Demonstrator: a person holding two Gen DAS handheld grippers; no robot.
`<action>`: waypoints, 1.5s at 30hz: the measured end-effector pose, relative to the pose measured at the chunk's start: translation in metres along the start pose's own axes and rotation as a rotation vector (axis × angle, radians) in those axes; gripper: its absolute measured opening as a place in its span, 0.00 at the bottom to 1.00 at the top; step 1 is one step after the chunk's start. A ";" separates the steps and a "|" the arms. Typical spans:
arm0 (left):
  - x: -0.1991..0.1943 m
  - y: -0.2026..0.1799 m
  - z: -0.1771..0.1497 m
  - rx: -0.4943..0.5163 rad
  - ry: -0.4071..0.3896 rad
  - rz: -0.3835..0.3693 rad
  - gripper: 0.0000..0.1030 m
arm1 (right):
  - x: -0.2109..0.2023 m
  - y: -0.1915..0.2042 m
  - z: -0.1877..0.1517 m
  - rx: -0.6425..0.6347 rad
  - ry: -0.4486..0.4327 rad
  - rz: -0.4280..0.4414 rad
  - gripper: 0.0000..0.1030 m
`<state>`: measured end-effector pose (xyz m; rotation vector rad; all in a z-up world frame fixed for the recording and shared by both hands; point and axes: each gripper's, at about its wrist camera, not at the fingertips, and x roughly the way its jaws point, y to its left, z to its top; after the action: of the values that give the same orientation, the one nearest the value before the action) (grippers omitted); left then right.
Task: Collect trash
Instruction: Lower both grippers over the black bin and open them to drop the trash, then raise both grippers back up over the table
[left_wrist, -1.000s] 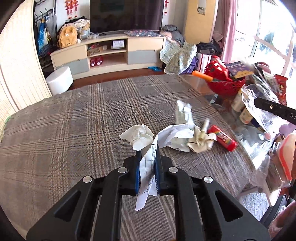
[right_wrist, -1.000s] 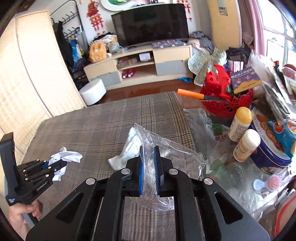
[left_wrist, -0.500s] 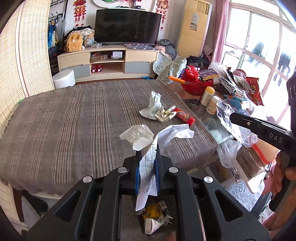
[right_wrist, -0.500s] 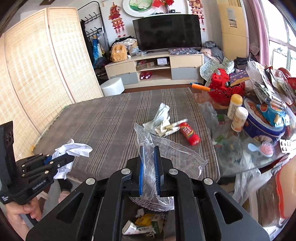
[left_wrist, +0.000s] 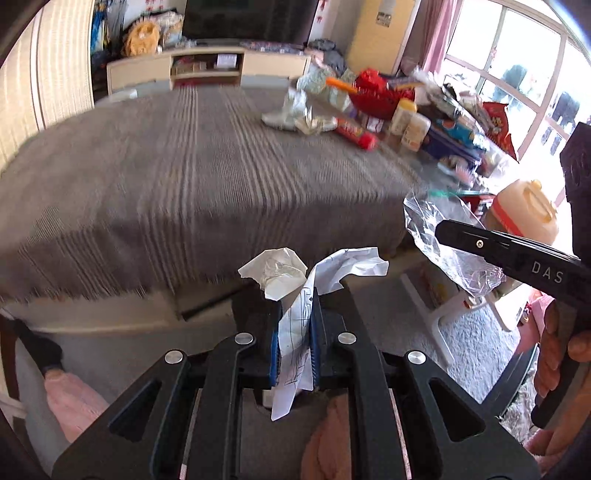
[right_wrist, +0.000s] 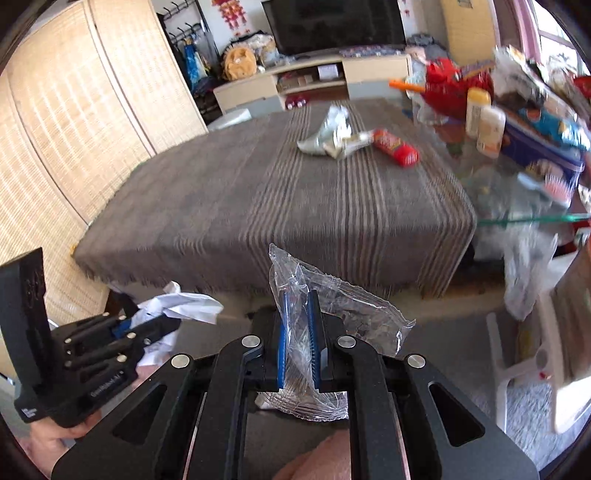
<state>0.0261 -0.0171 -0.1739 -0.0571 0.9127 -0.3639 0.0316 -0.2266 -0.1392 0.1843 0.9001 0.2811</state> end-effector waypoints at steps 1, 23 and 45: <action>0.012 0.000 -0.010 -0.005 0.025 0.001 0.11 | 0.007 -0.002 -0.006 0.010 0.016 0.003 0.11; 0.150 0.019 -0.077 -0.093 0.325 -0.030 0.14 | 0.148 -0.028 -0.065 0.143 0.284 0.024 0.14; 0.099 0.028 -0.060 -0.094 0.207 0.016 0.90 | 0.103 -0.029 -0.044 0.091 0.158 -0.107 0.97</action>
<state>0.0425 -0.0172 -0.2922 -0.1000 1.1349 -0.3158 0.0627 -0.2201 -0.2507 0.1996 1.0770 0.1564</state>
